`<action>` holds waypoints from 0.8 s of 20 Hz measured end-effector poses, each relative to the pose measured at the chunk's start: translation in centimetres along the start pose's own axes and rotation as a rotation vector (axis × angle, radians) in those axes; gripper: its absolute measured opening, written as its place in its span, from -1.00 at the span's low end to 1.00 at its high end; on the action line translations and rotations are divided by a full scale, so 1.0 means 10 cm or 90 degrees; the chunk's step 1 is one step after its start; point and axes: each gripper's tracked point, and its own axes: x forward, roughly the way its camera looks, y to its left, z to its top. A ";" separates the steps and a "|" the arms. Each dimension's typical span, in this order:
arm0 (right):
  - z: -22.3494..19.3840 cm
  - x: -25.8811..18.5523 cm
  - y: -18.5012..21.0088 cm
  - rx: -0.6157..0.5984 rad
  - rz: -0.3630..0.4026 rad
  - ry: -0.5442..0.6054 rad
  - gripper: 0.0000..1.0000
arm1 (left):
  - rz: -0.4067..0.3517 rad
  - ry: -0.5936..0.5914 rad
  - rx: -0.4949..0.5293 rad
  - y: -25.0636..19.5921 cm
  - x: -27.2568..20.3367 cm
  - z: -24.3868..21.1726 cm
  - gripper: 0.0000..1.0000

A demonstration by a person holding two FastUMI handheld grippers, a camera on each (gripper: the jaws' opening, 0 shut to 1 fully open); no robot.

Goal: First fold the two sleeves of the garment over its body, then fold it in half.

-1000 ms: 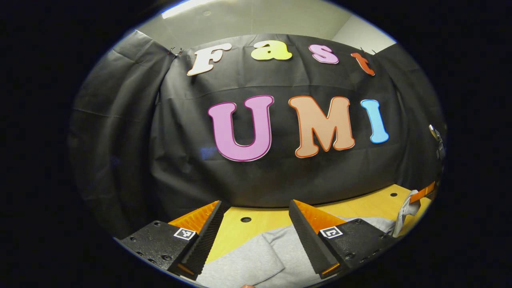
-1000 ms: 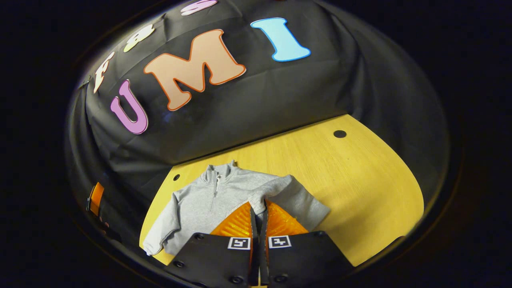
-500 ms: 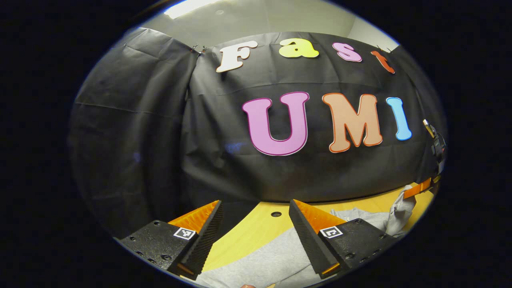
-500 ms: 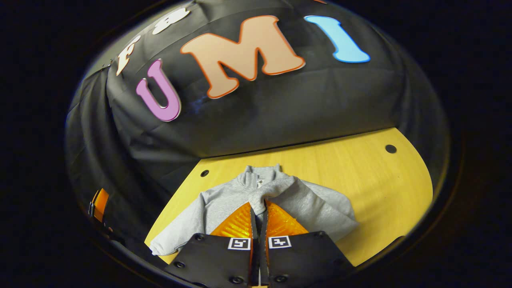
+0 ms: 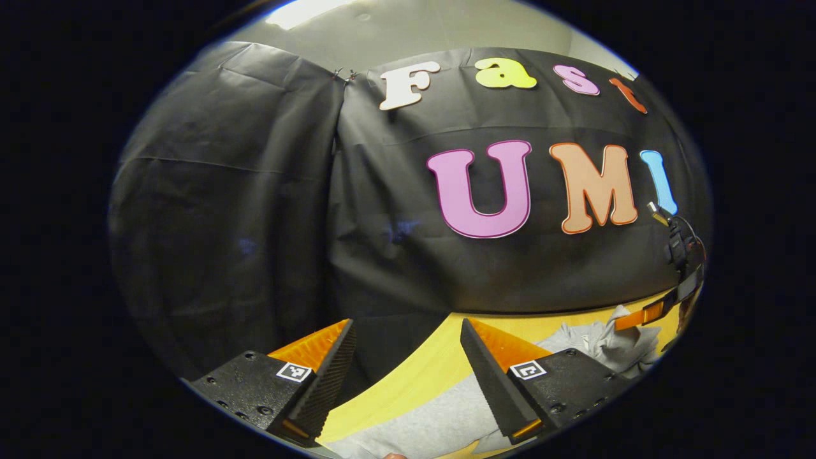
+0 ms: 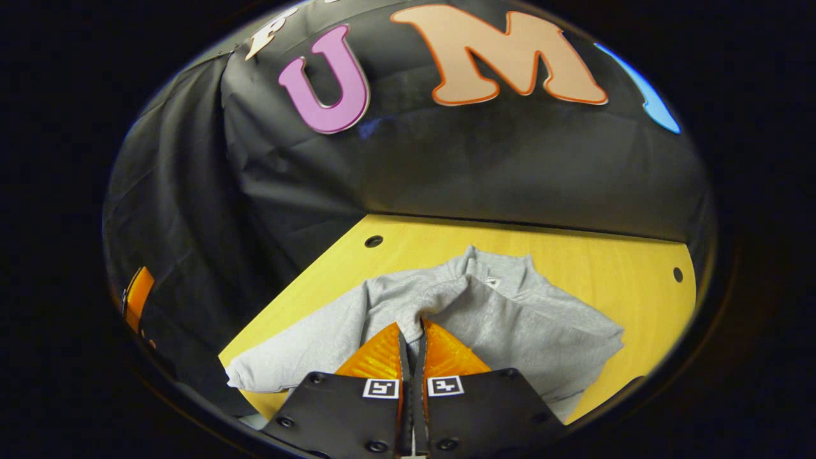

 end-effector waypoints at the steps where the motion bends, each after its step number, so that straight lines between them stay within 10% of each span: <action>1: -0.06 0.10 0.09 -0.002 0.012 0.012 -0.96 | 0.011 0.003 0.002 0.08 -0.01 -0.01 0.92; 10: -0.39 0.59 0.57 0.049 0.061 0.084 -0.94 | 0.058 0.034 0.011 0.49 -0.11 -0.26 0.93; 12: -0.31 0.57 0.72 0.061 0.098 0.068 -0.58 | 0.053 0.045 -0.010 0.47 -0.10 -0.36 0.93; 15: -0.13 0.45 0.82 0.060 0.124 0.024 0.93 | 0.051 0.075 -0.019 0.46 -0.08 -0.58 0.94; 16: -0.10 0.39 0.78 0.054 0.117 0.016 0.92 | 0.050 0.083 -0.017 0.46 -0.08 -0.65 1.00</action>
